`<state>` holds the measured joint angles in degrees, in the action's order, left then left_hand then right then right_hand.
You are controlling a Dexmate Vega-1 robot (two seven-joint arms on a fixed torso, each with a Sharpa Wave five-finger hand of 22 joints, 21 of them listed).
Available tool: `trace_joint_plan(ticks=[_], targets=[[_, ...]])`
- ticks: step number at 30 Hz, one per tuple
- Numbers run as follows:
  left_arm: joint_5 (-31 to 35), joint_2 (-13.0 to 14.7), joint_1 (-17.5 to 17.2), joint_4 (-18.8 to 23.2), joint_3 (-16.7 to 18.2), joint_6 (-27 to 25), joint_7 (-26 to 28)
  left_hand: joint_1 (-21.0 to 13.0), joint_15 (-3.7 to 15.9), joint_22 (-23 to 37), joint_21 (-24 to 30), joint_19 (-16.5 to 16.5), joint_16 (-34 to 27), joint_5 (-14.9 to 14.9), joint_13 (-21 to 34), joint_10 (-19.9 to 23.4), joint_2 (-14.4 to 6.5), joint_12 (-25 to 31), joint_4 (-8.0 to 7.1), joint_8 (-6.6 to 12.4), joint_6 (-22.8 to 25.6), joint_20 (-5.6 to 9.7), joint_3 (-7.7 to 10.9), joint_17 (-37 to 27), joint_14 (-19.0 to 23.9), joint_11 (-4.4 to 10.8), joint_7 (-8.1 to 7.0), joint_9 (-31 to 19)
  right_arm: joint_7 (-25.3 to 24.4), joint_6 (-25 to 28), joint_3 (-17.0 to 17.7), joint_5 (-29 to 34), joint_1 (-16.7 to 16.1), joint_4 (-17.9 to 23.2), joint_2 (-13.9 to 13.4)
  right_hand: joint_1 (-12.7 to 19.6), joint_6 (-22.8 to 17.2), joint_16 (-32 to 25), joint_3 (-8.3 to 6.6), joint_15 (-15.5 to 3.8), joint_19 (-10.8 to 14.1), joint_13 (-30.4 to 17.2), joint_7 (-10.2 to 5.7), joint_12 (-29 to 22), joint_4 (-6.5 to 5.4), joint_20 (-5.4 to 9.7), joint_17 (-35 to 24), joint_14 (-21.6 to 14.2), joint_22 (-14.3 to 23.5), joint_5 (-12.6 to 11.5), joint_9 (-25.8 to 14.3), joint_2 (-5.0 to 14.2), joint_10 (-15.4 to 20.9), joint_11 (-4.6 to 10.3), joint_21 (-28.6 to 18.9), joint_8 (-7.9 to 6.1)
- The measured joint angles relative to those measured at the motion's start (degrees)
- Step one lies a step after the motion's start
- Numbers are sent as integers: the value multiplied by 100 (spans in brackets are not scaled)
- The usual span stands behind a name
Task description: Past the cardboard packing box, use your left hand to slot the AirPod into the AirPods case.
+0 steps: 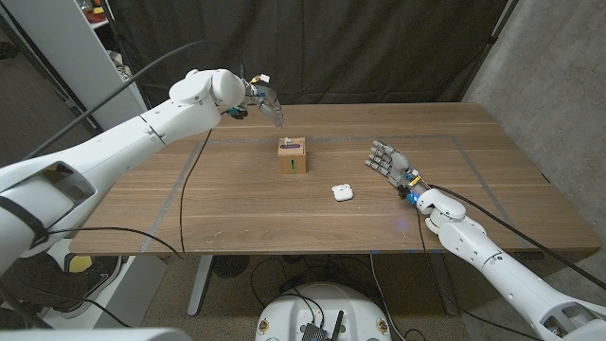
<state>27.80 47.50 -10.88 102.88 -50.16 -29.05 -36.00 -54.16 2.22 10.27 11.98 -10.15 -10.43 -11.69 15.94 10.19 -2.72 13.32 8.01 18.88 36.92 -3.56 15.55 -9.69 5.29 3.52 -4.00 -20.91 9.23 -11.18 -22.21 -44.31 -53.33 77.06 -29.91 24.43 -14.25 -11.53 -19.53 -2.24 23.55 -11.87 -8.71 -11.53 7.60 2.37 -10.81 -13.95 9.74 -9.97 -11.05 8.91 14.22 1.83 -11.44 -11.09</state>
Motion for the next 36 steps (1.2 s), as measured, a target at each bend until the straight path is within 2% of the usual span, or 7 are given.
trace_joint_plan(ticks=[4,5,14,25,36], targets=[[298,0,0,0,0,12,68,-40,-14,0,0,-41,-17,0,0,98,4,47,-18,42,76,41,-31,11,121,59,-20,-51,0,0,17,0,-11,-50,14,0,0,0,1,0,22,0,0,0,-1,22,0,0,0,0,0,0,0,0,0,0],[357,-214,-90,-47,-168,14,90,-53,-5,0,0,-54,-17,0,0,100,-9,47,-18,42,94,54,-31,11,130,61,-17,-60,122,-125,21,-61,-14,-61,19,0,0,0,2,0,23,0,0,0,-2,23,0,0,0,0,0,0,0,0,0,0],[804,-379,-243,-116,-196,18,221,-76,3,2,0,-107,-17,0,0,169,-32,88,5,63,105,61,-55,10,138,70,-10,-112,173,-247,73,-100,-62,-150,53,0,-22,0,19,0,23,0,22,0,-20,22,0,0,0,0,0,0,0,0,0,0],[909,-568,-512,-327,-128,66,420,-137,-18,28,32,-176,-17,0,0,244,-92,132,-10,86,230,68,-101,10,241,83,13,-204,174,-363,115,-128,-129,-189,80,0,-43,-34,19,20,22,1,44,0,-19,22,1,-19,0,0,1,0,0,0,0,0],[931,-599,-575,-371,-97,120,598,-196,-18,28,31,-229,-17,0,1,305,-152,154,-18,130,269,57,-140,9,302,82,52,-316,153,-391,151,-129,-225,-154,85,-62,-54,-33,42,-7,21,1,55,0,-43,21,1,-45,-1,0,1,-16,30,-30,0,0]])
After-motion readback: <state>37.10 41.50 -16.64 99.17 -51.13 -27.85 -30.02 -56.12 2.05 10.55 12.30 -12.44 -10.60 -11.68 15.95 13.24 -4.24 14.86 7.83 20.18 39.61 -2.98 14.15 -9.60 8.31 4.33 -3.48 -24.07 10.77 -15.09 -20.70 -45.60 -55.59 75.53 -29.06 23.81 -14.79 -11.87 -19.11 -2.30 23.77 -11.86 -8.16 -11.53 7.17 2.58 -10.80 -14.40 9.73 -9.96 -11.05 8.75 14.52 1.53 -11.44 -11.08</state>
